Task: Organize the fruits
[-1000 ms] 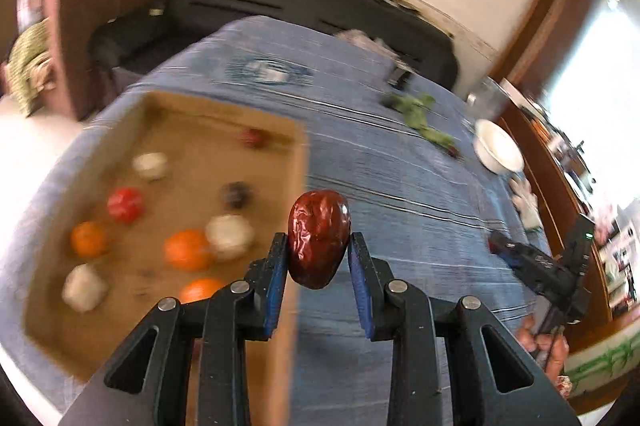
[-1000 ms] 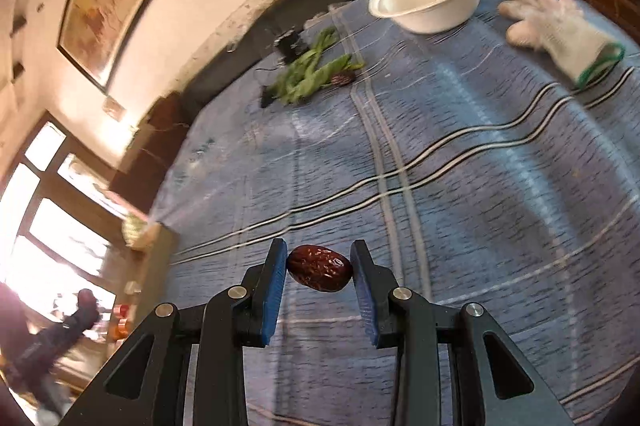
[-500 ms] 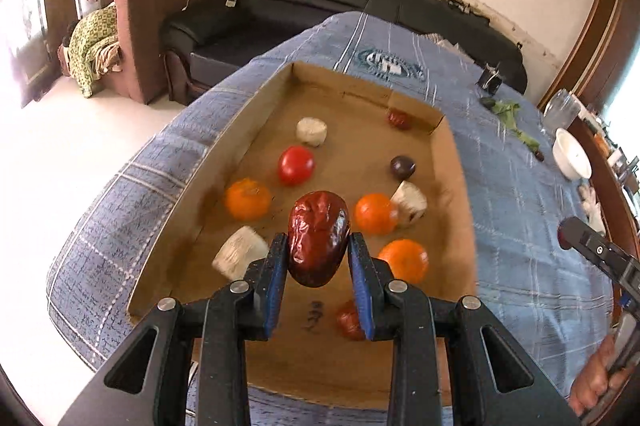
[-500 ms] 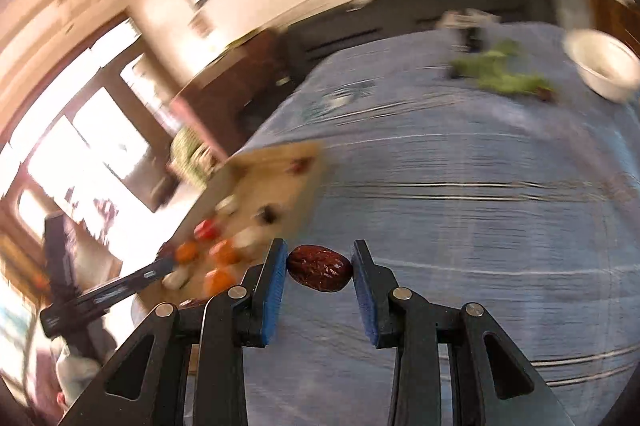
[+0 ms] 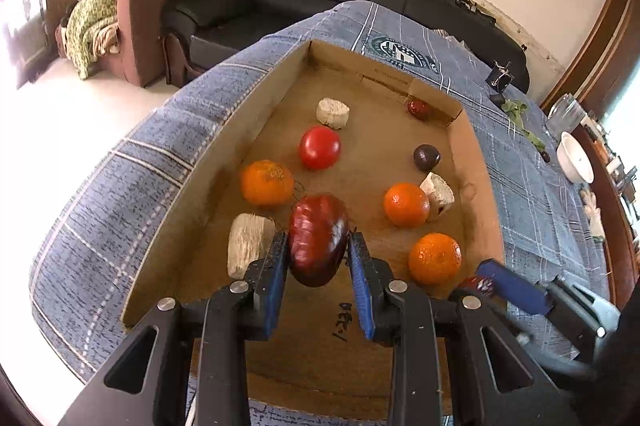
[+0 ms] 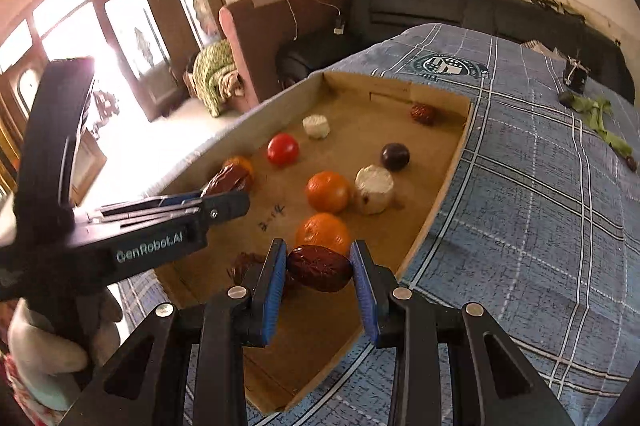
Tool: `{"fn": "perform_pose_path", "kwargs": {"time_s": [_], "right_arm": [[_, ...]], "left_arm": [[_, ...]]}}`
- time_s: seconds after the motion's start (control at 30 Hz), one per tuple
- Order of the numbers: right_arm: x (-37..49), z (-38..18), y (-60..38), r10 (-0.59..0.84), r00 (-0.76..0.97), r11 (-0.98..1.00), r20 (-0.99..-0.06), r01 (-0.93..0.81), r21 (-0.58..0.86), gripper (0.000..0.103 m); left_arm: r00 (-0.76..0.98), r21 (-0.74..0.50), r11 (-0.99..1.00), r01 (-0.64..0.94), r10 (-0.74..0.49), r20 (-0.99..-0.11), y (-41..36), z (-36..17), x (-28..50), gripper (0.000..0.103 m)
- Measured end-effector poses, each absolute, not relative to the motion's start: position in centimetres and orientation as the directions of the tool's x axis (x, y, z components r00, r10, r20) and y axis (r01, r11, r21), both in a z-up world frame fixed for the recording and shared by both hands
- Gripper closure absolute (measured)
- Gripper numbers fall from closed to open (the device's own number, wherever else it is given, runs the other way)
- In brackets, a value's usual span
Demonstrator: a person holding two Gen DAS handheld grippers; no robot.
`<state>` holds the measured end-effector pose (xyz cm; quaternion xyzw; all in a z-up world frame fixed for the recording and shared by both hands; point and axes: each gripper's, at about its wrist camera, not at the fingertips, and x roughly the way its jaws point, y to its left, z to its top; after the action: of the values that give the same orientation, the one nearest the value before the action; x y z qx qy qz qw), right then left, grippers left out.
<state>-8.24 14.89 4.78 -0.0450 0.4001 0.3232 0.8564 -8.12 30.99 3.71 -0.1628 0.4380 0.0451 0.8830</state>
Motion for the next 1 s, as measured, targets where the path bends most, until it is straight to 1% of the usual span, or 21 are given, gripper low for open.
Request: {"fn": "perform_pose_path", "kwargs": {"time_s": [0.1,0.17,0.3,0.37,0.4,0.47,0.5,0.57,0.67,0.83,1.0], "right_arm": [[-8.7,4.5,15.4,0.502,0.486,0.788,-0.715,-0.598,0.147,0.066],[-8.8,4.3,15.8,0.497,0.49,0.787,-0.717,-0.603,0.133,0.066],[-9.3,4.8,15.6,0.502,0.497,0.788,-0.708,-0.6,0.138,0.065],[-9.7,5.5,14.9,0.509,0.512,0.796,-0.692,-0.585,0.153,0.056],[-9.8,5.8,14.4,0.511,0.522,0.803,-0.683,-0.575,0.161,0.053],[-10.0,6.5,12.8,0.497,0.563,0.829,-0.66,-0.532,0.171,0.043],[-10.0,6.7,12.1,0.486,0.581,0.842,-0.653,-0.511,0.172,0.041],[-10.0,7.2,10.3,0.454,0.621,0.871,-0.639,-0.46,0.173,0.037],[-9.8,7.6,8.1,0.393,0.662,0.908,-0.638,-0.386,0.159,0.034],[-9.6,7.9,5.8,0.345,0.686,0.934,-0.64,-0.315,0.165,0.029],[-9.6,7.5,4.4,0.316,0.695,0.945,-0.646,-0.288,0.153,0.028]], "left_arm": [[0.628,-0.277,0.935,-0.223,-0.079,-0.774,31.3,4.2,-8.5,0.063],[0.646,-0.285,0.932,-0.226,-0.076,-0.76,31.5,4.8,-8.9,0.053],[0.675,-0.279,0.933,-0.229,-0.055,-0.736,31.5,6.2,-9.7,0.045],[0.69,-0.263,0.937,-0.23,-0.034,-0.723,31.2,6.9,-10.0,0.042],[0.697,-0.246,0.941,-0.232,-0.016,-0.717,31.0,7.3,-10.2,0.042],[0.707,-0.197,0.95,-0.243,0.034,-0.706,30.3,8.0,-10.6,0.038],[0.713,-0.163,0.953,-0.254,0.071,-0.697,29.9,8.4,-10.9,0.036],[0.724,-0.091,0.955,-0.283,0.151,-0.673,28.7,9.2,-11.2,0.025],[0.741,-0.039,0.952,-0.305,0.211,-0.638,27.2,10.3,-11.8,0.018],[0.76,-0.002,0.96,-0.28,0.22,-0.612,24.4,11.0,-11.8,0.016],[0.747,0.03,0.973,-0.229,0.196,-0.636,21.8,10.3,-10.9,0.016]]}}
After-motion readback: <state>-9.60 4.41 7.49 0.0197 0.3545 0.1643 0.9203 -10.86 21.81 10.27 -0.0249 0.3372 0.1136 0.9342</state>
